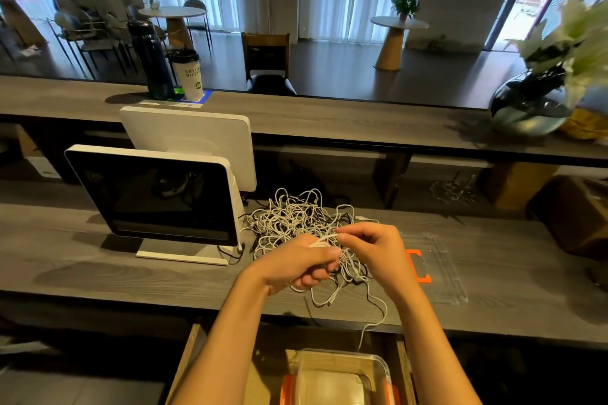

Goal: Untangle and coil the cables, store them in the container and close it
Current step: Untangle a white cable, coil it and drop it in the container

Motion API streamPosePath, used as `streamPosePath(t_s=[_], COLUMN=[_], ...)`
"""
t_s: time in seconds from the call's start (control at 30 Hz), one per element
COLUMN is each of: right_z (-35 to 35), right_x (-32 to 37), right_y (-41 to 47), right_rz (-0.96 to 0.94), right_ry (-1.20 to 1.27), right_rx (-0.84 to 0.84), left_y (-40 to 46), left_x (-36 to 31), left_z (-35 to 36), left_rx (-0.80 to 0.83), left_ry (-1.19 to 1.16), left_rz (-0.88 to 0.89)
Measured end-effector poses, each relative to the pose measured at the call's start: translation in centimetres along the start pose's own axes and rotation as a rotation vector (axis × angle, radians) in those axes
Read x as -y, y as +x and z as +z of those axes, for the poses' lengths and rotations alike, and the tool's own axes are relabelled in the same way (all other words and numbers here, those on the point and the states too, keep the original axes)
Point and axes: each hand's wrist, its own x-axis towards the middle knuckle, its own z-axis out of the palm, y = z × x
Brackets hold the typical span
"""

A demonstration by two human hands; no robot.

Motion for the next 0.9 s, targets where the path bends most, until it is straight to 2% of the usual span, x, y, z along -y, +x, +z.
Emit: streamPosePath(t_s=[0.27,0.4,0.5,0.57,0.77,0.9], right_z=[0.2,0.2,0.6,1.2,2.8,5.7], right_x=[-0.5,-0.6,-0.3,-0.3,1.3,2.8], right_y=[-0.1,-0.2,-0.5,-0.5,-1.0,-1.4], right_rz=[0.062,0.069,0.074,0.100,0.164,0.313], right_ry=[-0.053,-0.074,-0.056,-0.057,0.173,0.326], right_rx=[0.012,-0.016,0.009,0.037,0.147,0.019], left_y=[0.0,0.8,0.8,0.9,1.0,1.5], left_x=[-0.5,-0.7,-1.0,-1.3,-2.2,-1.9], left_z=[0.1,0.0,0.5,1.3,2.9,4.7], left_rx=[-0.454,-0.762,-0.783,-0.793,-0.930,-1.080], left_ry=[-0.112,-0.385,-0.710,-0.792,-0.712,-0.442], left_rz=[0.031,0.135,0.310,0.406,0.538,0.567])
